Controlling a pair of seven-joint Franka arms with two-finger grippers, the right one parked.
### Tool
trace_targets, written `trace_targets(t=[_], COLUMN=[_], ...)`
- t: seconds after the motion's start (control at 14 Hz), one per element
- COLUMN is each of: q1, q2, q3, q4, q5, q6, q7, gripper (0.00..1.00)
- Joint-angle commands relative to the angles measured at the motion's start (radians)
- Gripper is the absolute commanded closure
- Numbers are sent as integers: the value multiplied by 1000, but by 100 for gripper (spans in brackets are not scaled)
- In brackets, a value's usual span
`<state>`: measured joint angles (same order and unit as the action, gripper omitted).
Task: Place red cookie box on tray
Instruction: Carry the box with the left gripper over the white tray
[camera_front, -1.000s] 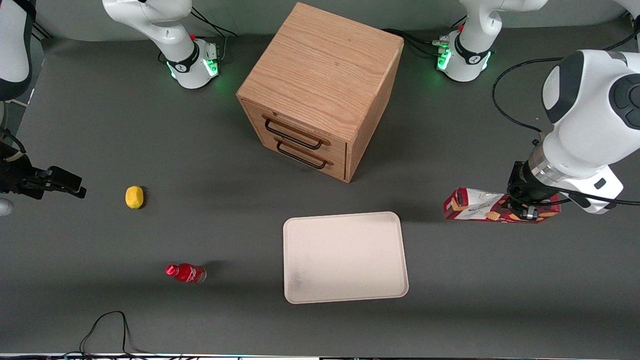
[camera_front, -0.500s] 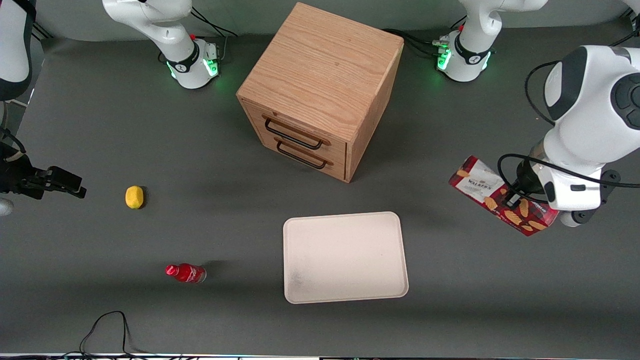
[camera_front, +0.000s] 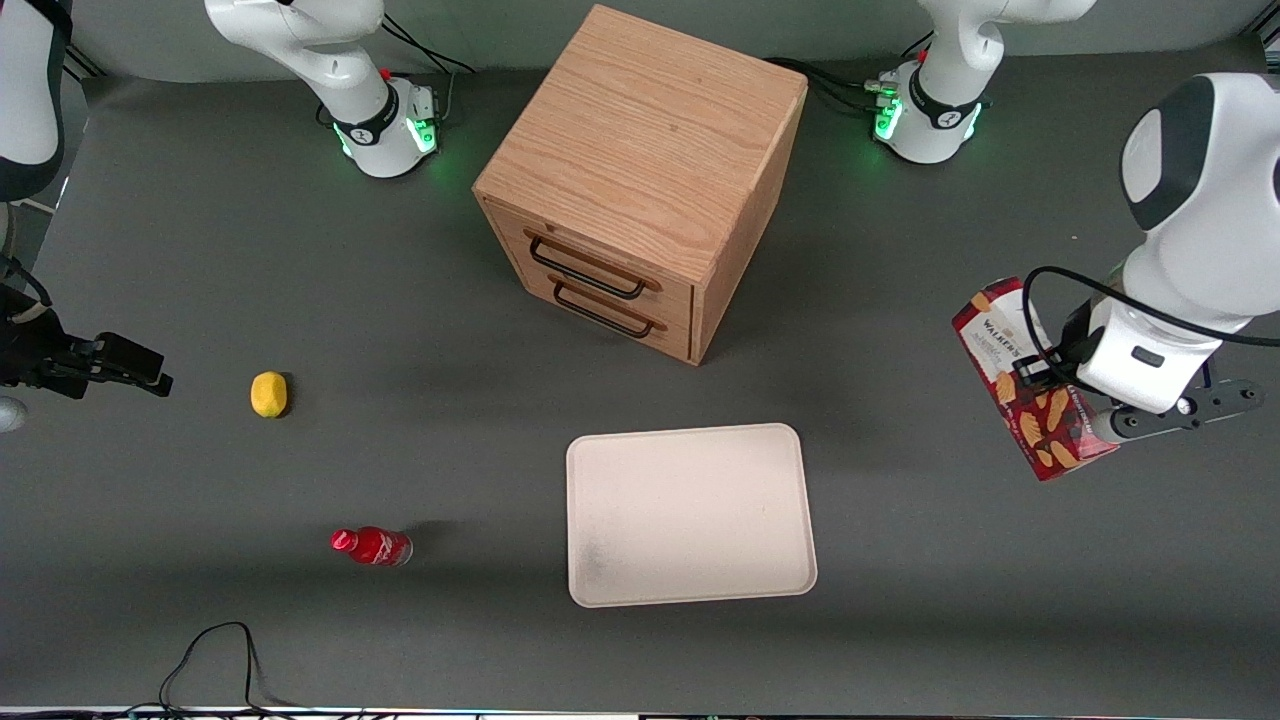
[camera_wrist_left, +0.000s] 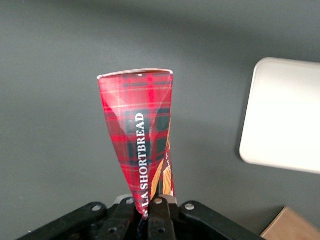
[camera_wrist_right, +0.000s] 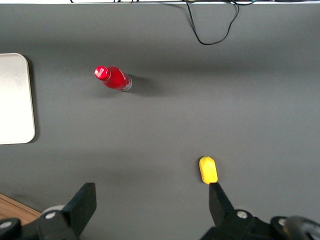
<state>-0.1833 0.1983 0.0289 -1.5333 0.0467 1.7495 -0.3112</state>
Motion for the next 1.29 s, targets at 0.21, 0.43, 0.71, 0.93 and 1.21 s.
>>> trace_targets(t=[0.21, 0.43, 0.71, 0.93, 1.21], q1=[-7, -13, -59, -113, -195], q2=[-13, 1, 107, 206, 367], q3=[6, 6, 5, 3, 5], q4=[39, 41, 137, 258, 461], q5=[-11, -24, -64, -62, -54], q6=[-54, -53, -56, -74, -87], q7=[129, 132, 121, 74, -78], gripper=[100, 100, 100, 100, 100])
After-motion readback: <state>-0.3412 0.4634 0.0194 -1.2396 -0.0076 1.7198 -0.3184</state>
